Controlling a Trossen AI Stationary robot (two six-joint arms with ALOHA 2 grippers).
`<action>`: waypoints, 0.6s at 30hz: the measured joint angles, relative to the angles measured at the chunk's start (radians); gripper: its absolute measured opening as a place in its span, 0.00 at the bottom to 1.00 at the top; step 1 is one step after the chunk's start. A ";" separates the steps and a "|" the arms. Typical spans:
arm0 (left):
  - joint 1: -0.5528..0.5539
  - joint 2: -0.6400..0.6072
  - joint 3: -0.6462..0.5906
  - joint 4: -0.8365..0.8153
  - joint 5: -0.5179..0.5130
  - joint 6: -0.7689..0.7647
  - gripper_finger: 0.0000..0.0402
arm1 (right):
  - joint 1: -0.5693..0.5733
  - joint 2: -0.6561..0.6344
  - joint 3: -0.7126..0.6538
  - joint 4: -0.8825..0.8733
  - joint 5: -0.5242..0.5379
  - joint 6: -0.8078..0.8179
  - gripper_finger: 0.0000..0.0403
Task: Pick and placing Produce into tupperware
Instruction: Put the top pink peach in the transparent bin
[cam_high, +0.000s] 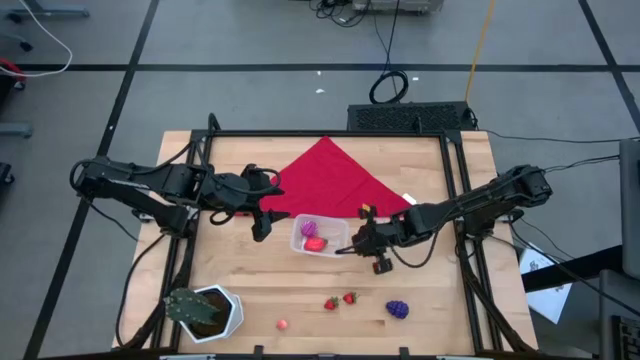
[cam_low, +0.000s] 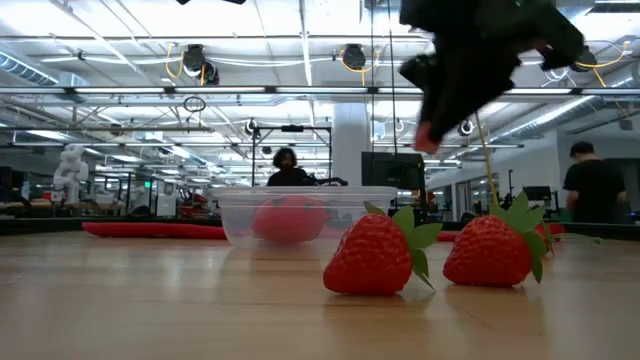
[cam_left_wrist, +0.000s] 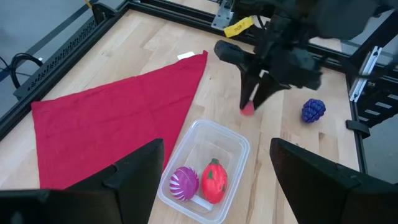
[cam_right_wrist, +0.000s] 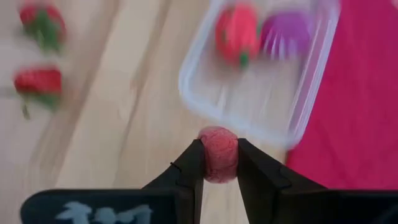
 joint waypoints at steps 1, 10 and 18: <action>0.000 0.000 0.000 0.000 0.000 0.000 0.74 | 0.002 0.000 0.000 0.030 0.000 -0.014 0.17; 0.000 0.000 0.000 0.000 0.000 0.000 0.74 | -0.054 0.014 0.000 0.155 0.000 -0.089 0.18; 0.000 0.000 0.000 0.000 0.000 0.019 0.74 | -0.100 0.053 0.024 0.152 -0.003 -0.090 0.18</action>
